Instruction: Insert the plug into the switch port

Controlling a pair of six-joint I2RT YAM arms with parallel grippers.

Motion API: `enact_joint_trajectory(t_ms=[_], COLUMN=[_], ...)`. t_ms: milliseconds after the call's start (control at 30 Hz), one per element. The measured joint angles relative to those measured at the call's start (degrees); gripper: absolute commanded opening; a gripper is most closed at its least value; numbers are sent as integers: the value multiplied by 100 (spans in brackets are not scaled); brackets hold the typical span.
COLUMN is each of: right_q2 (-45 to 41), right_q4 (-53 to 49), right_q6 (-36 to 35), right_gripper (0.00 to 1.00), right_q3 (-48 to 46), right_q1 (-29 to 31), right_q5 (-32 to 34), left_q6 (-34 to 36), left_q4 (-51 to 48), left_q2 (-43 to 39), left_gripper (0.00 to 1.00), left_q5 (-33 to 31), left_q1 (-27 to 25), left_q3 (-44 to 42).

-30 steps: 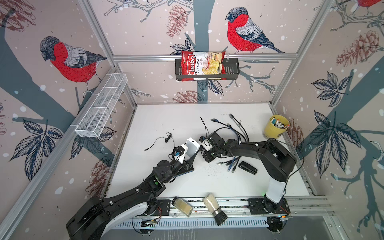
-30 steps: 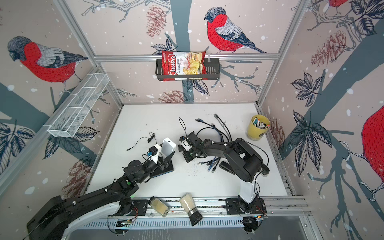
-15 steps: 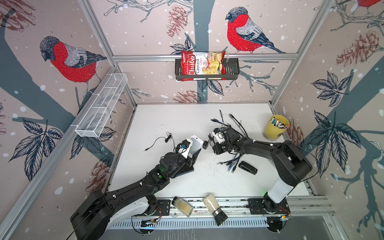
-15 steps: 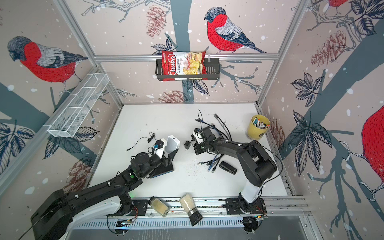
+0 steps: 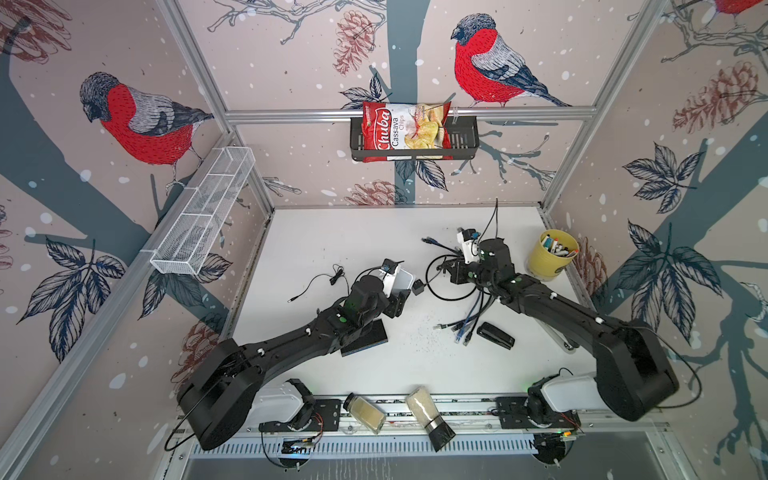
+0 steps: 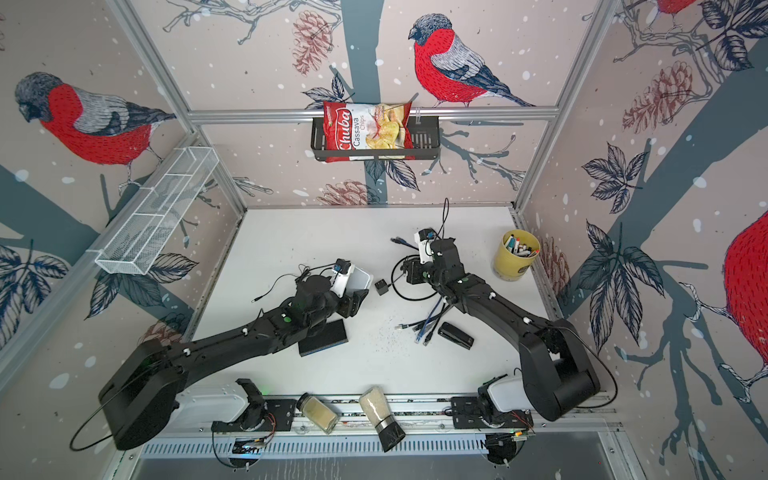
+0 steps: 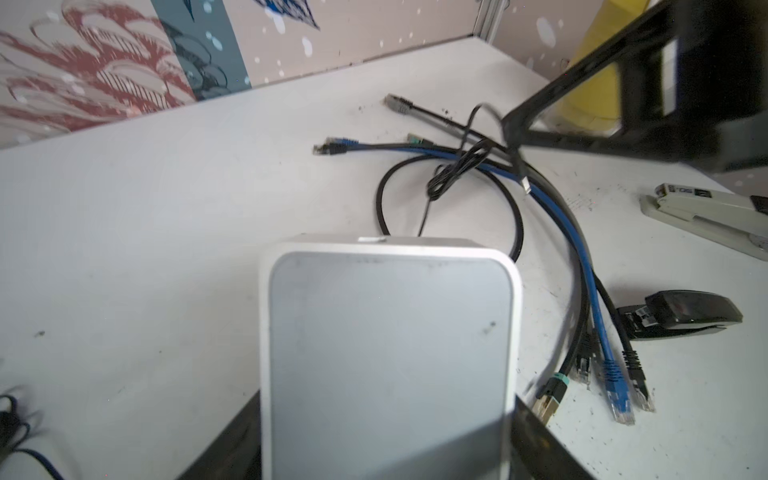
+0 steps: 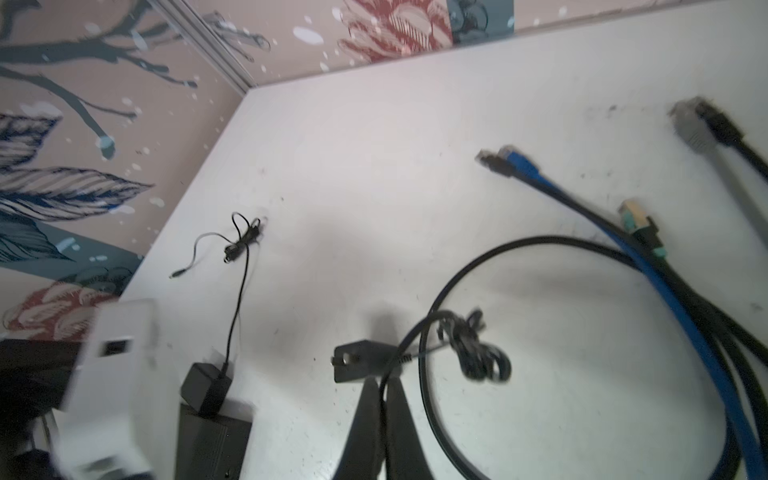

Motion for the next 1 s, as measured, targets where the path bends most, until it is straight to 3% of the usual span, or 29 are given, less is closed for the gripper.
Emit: enact_joint_trajectory(t_ms=[133, 567, 800, 1000], right_q2=[-361, -374, -391, -391], right_q4=[151, 136, 114, 83], right_q6=[2, -26, -44, -52], right_gripper=[0, 0, 0, 0], right_q3=[-17, -11, -72, -114], right_q1=[-57, -48, -13, 48], right_q5=[55, 59, 118, 184], left_q6=[-157, -339, -542, -577], left_q4=[-535, -2424, -3001, -3154], left_q2=[463, 2726, 3195, 3392], left_gripper=[15, 18, 21, 51], left_q5=[-146, -157, -153, -149], left_q1=[81, 162, 363, 446], left_q3=[468, 2557, 2852, 2951])
